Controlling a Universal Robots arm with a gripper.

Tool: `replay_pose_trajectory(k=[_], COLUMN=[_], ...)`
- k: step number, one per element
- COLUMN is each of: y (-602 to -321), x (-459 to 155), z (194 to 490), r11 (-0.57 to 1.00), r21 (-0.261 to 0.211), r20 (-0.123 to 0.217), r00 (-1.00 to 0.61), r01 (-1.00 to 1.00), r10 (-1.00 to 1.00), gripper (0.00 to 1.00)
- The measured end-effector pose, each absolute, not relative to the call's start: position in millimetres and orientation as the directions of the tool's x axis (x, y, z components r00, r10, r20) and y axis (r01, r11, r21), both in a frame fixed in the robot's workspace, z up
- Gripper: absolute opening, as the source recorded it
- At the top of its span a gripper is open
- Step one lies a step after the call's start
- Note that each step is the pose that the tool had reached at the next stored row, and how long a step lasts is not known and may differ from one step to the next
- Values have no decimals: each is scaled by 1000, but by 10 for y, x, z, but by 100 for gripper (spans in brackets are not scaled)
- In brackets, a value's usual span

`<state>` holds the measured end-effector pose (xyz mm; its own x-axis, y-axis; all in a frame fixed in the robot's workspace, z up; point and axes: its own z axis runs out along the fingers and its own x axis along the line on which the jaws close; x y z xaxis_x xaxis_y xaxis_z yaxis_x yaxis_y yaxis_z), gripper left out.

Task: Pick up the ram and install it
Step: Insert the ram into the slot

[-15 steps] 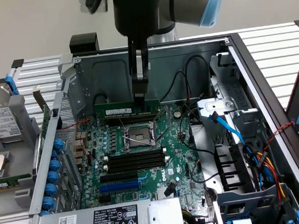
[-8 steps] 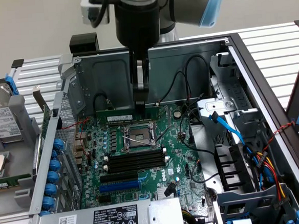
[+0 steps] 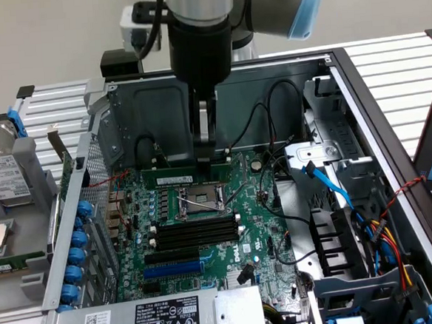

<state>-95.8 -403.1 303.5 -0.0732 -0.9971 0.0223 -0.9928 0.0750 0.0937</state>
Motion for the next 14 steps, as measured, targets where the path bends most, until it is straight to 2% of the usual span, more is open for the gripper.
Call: replay_pose_trajectory(k=[14], y=[-4031], x=[-967], z=[2781], r11=[83], r21=[94], r20=[22], r00=[-81], r01=[-992], r10=[-996], gripper=[12])
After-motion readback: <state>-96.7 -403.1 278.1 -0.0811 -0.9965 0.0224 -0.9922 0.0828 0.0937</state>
